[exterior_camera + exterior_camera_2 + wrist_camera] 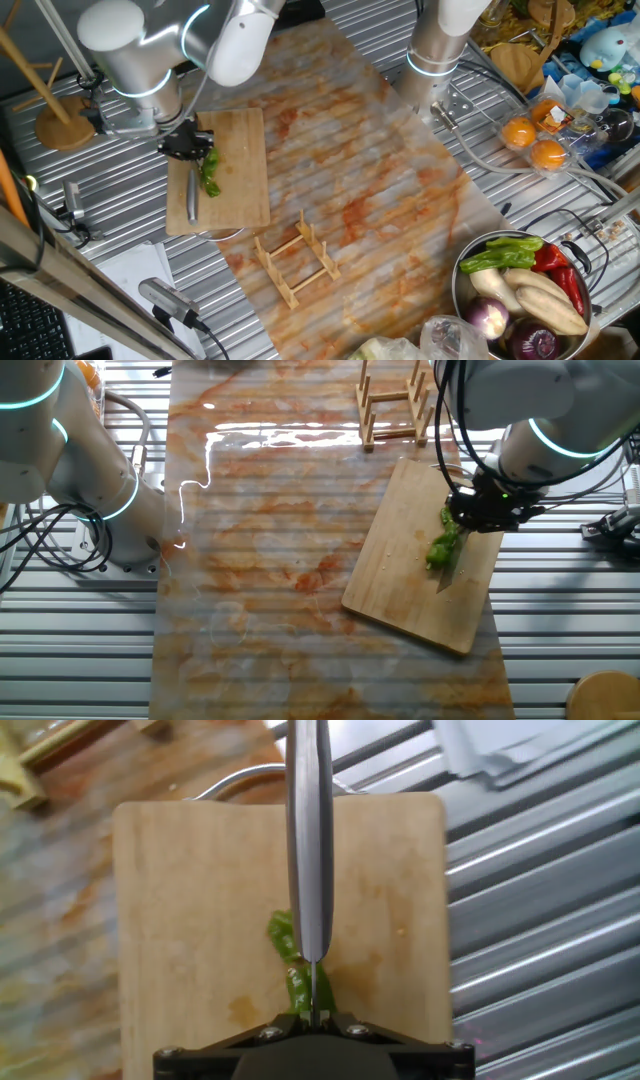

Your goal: Chop the chili peppers

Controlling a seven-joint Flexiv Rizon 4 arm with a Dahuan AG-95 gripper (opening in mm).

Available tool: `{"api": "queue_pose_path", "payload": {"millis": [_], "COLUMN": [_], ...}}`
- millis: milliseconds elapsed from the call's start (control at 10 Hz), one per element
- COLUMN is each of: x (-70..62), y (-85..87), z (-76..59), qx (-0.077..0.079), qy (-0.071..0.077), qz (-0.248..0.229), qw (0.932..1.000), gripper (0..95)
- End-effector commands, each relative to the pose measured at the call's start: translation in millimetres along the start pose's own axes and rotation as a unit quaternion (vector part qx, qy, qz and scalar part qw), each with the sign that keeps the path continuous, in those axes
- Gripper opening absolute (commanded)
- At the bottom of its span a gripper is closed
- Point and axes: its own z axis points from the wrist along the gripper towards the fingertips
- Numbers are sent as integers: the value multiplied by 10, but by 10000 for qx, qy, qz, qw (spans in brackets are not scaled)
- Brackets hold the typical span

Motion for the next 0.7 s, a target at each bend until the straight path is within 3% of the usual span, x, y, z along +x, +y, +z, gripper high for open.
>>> {"api": "queue_pose_path", "payload": {"millis": [100,300,400,700], "x": [7,6,6,4], "y": [51,70,65,43], "z": [-87,-132,-120,-84], "qx": [-33,-16,49,73], "qy": [32,63,177,202], "qz": [120,161,233,211], "qw": [9999,9998,9996,9995], "gripper": [0,0,0,0]}}
